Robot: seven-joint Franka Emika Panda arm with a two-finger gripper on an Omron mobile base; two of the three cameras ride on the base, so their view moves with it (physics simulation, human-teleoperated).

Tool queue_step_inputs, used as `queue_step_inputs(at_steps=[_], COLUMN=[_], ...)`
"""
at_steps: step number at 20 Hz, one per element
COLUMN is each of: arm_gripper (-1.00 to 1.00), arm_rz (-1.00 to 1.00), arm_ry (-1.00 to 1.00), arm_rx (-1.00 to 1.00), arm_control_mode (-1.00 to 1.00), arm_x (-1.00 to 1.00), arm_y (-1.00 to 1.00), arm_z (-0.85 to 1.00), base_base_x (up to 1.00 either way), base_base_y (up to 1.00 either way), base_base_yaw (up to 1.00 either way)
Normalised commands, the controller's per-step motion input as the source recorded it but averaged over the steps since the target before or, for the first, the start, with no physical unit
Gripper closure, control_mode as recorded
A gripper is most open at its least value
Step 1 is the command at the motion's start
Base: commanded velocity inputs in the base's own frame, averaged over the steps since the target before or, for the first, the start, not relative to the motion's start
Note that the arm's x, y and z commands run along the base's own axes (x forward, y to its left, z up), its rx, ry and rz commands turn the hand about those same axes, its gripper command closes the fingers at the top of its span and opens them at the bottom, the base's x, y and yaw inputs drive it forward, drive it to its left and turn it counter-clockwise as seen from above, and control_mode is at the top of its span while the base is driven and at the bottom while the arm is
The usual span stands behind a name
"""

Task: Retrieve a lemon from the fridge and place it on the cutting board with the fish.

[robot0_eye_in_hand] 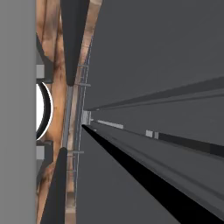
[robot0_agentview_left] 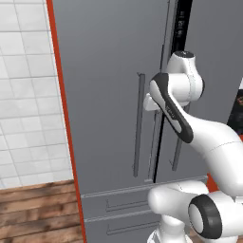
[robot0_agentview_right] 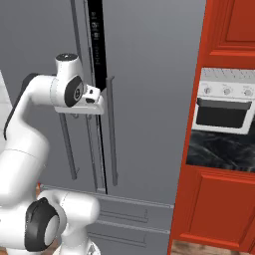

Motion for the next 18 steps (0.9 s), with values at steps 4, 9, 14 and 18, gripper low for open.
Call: queue_step_inputs(at_steps=[4,9,14,18], arm_gripper=[-1.0,-1.0,-1.0,-1.0], arm_rz=[0.0,0.0,0.0,0.0], arm_ry=[0.0,0.0,0.0,0.0], arm_rx=[0.0,0.0,0.0,0.0], arm_control_mode=[1.0,1.0,1.0,1.0], arm_x=[0.0,0.0,0.0,0.0], arm_y=[0.0,0.0,0.0,0.0], arm_z=[0.0,0.0,0.0,0.0], base_base_x=[-0.02,-0.47,-0.53,-0.21], base_base_y=[0.0,-0.01,0.0,0.0], base_base_yaw=[0.0,-0.07,-0.13,-0.11])
